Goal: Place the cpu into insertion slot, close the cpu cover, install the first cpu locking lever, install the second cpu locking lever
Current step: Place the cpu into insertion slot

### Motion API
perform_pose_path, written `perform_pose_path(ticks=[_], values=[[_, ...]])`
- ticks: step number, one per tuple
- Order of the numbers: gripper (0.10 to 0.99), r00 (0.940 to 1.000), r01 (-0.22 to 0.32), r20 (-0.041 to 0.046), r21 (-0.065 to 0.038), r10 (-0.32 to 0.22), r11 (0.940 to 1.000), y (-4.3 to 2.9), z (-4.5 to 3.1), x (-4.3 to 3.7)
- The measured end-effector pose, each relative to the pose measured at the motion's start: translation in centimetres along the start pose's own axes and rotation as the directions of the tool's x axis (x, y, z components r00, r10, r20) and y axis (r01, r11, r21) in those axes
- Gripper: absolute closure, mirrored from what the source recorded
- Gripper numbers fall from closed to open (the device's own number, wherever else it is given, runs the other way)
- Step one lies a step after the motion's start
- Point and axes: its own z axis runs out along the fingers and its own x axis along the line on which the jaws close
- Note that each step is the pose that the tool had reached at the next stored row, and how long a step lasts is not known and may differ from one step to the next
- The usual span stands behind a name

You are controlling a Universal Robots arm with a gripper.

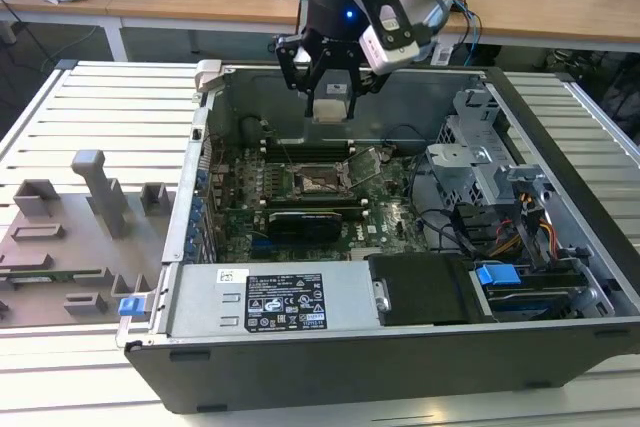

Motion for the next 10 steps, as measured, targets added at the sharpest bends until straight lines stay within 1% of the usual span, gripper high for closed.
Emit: perform_pose_path(ticks=[4, 10], values=[[0.541, 1.0000, 0.000, 0.0000, 0.000, 0.000, 1.0000, -0.03, 0.28, 0.00], [0.541, 1.0000, 0.000, 0.0000, 0.000, 0.000, 1.0000, -0.09, 1.03, -0.02]])
